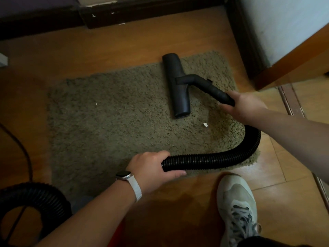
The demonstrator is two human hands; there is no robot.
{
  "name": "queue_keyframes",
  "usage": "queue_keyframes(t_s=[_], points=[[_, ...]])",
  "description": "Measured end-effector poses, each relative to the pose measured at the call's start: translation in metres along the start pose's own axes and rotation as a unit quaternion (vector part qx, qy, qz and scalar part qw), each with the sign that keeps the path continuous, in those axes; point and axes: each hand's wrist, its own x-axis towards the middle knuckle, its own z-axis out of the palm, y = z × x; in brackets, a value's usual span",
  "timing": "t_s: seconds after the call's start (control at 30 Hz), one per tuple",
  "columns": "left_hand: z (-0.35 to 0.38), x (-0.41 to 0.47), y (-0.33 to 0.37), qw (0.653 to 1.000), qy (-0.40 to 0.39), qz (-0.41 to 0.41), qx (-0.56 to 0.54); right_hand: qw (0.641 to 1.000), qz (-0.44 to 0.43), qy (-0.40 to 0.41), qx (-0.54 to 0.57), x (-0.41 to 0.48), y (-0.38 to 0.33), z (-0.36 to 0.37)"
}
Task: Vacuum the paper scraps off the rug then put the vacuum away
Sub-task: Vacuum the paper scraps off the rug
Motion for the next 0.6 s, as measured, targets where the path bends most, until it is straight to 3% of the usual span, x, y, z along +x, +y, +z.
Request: queue_keyframes(t_s=[0.33,0.6], points=[[0.004,0.0,0.004,1.0,-0.008,0.008,0.008,0.993,0.044,0.01,0.106,-0.022,0.028,0.025],[0.005,0.0,0.006,1.0,-0.007,0.013,0.008,0.989,0.081,0.011,0.124,-0.027,0.035,0.026]])
